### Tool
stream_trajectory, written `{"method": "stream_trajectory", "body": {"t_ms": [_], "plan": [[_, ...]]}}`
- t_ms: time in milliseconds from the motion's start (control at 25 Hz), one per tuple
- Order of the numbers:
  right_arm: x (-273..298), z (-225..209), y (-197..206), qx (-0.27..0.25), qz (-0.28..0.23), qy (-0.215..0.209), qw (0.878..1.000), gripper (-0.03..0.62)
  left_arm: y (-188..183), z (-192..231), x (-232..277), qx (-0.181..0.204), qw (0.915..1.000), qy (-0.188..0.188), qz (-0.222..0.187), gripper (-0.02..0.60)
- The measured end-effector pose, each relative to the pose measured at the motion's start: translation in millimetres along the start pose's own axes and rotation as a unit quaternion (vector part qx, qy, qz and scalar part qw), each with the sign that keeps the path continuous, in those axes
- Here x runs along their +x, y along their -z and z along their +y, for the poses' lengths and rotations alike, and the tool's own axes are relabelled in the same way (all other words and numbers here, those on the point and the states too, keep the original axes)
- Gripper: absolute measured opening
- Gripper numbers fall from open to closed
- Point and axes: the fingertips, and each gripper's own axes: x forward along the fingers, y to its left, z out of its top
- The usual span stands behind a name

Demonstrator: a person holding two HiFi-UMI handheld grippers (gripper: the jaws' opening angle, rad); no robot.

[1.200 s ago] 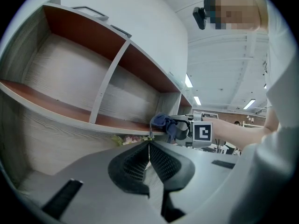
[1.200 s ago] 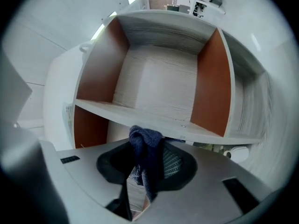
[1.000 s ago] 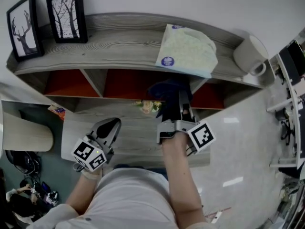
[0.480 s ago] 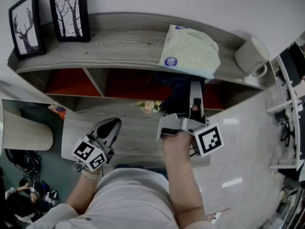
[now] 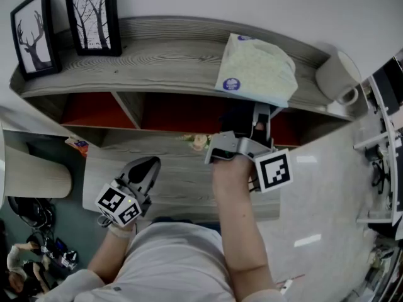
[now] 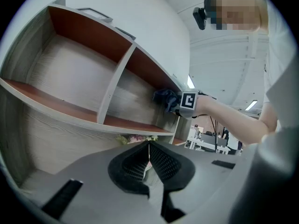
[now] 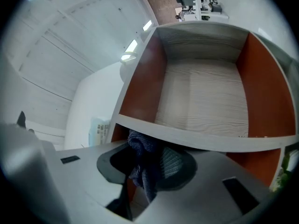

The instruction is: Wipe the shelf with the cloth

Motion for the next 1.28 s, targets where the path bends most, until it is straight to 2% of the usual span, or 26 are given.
{"method": "stream_trajectory", "body": {"t_ms": [200, 400, 800, 1080, 1280], "plan": [[14, -10, 1, -0.003, -0.013, 0.004, 1.0, 0.112, 0, 4, 0, -0.002, 1.0, -0.001, 0.0, 0.015], [29, -32, 5, 0.008, -0.014, 0.027, 1.0, 0.114, 0, 9, -2, -0.005, 1.0, -0.007, 0.0, 0.015], [30, -84, 19, 0.035, -0.01, 0.097, 0.995, 0.114, 0, 15, -8, -0.009, 0.9998, -0.018, -0.003, 0.015], [7, -128, 29, 0.081, -0.006, 0.184, 0.98, 0.114, 0, 14, -12, -0.008, 0.9998, -0.019, -0.006, 0.015], [4, -132, 31, 0.083, 0.0, 0.191, 0.978, 0.111, -1, 16, -13, -0.007, 0.9997, -0.021, -0.007, 0.015]]}}
